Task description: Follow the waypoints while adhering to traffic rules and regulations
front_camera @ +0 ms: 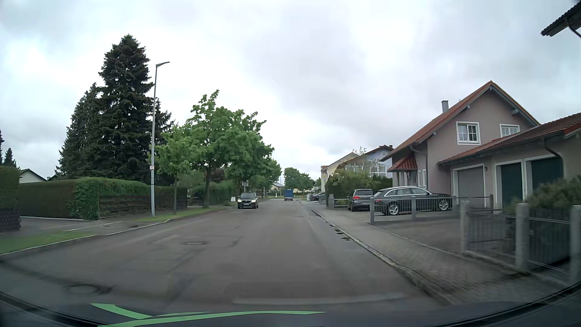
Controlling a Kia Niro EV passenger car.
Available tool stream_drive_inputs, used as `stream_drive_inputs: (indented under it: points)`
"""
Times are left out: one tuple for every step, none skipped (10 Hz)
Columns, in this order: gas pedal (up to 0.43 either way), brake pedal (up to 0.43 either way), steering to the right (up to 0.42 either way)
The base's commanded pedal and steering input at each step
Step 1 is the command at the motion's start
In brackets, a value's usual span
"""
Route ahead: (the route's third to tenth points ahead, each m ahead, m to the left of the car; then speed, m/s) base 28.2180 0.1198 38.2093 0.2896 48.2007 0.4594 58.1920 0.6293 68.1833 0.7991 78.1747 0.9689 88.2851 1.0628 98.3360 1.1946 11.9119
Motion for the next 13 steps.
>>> stream_drive_inputs:
  points:
    - [0.13, 0.0, 0.0]
    - [0.13, 0.0, 0.0]
    - [0.13, 0.0, 0.0]
    - [0.13, 0.0, 0.0]
    - [0.13, 0.0, 0.0]
    - [0.118, 0.0, 0.0]
    - [0.118, 0.0, 0.0]
    - [0.11, 0.0, 0.0]
    - [0.11, 0.0, -0.001]
    - [0.11, 0.0, -0.001]
    - [0.11, 0.0, -0.001]
    - [0.11, 0.0, -0.001]
    - [0.11, 0.0, -0.001]
